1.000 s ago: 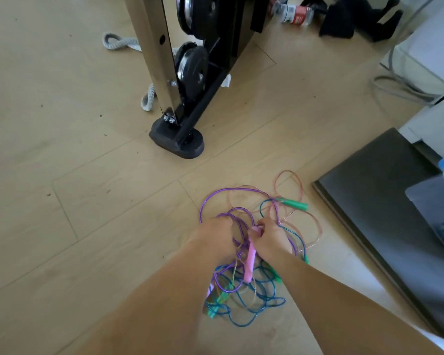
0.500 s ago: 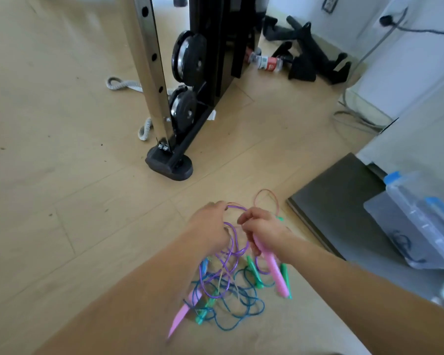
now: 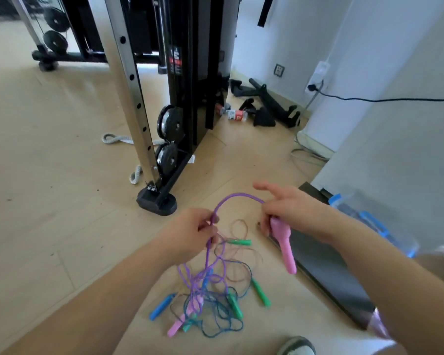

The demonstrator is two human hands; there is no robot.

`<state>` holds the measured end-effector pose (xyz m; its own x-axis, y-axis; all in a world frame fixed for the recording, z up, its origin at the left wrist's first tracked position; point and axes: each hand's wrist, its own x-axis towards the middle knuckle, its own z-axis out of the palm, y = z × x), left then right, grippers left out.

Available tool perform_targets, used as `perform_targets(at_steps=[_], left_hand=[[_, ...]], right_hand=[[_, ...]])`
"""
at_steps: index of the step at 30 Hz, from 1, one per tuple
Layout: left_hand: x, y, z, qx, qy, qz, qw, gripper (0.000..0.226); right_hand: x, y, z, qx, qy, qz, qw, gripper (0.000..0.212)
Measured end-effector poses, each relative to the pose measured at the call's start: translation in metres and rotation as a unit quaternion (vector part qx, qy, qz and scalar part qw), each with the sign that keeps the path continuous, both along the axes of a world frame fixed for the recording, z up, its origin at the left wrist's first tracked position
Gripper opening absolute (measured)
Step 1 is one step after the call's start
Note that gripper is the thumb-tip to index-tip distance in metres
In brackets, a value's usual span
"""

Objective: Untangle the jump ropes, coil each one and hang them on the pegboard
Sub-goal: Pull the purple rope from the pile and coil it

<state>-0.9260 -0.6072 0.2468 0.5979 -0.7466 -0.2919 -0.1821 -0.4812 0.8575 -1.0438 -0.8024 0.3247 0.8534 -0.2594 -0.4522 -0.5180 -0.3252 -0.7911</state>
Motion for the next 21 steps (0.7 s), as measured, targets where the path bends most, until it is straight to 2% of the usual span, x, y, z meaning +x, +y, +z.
perform_targets(at_steps=[2,3,5,7,9,10,13,14,15,16,18,19,21], left_hand=[[-0.004,-0.01,0.04,-0.106,0.017,0.099,0.989,0.013],[-0.006,-0.015,0.058,-0.154,0.021,0.133,0.979,0.013],[-0.014,-0.023,0.083,-0.207,0.011,0.152,0.966,0.014],[-0.023,-0.026,0.091,-0.233,0.018,0.162,0.959,0.015],[-0.029,-0.027,0.09,-0.26,0.047,0.188,0.946,0.017],[-0.031,-0.026,0.089,-0.273,0.065,0.207,0.937,0.018],[-0.031,-0.023,0.082,-0.303,0.064,0.234,0.922,0.017],[-0.03,-0.021,0.081,-0.307,0.037,0.232,0.922,0.015],[-0.028,-0.019,0.077,-0.309,0.014,0.234,0.922,0.013],[-0.024,-0.017,0.071,-0.305,0.003,0.243,0.921,0.014],[-0.016,-0.014,0.053,-0.253,0.038,0.241,0.936,0.03],[-0.013,-0.012,0.04,-0.191,0.055,0.198,0.96,0.04],[-0.012,-0.008,0.018,-0.038,0.041,0.005,0.998,0.054]], right_hand=[[-0.013,0.004,0.004,-0.062,0.052,0.052,0.995,0.055],[-0.016,0.007,0.004,-0.039,0.029,0.034,0.998,0.053],[-0.02,0.013,0.006,0.08,-0.073,-0.072,0.992,0.057],[-0.015,0.017,0.007,0.192,-0.158,-0.134,0.959,0.064],[-0.011,0.026,0.001,0.264,-0.177,-0.13,0.939,0.064],[-0.01,0.032,-0.003,0.273,-0.167,-0.102,0.942,0.06],[-0.004,0.047,-0.015,0.151,-0.113,-0.015,0.982,0.02],[-0.001,0.049,-0.017,0.106,-0.108,-0.017,0.988,0.012],[0.002,0.05,-0.018,0.076,-0.113,-0.028,0.99,0.014],[0.006,0.049,-0.018,0.064,-0.122,-0.043,0.989,0.018],[0.01,0.046,-0.013,0.117,-0.151,-0.082,0.978,0.023],[0.01,0.044,-0.011,0.154,-0.169,-0.095,0.969,0.023],[0.011,0.038,-0.009,0.187,-0.194,-0.106,0.957,0.022]])
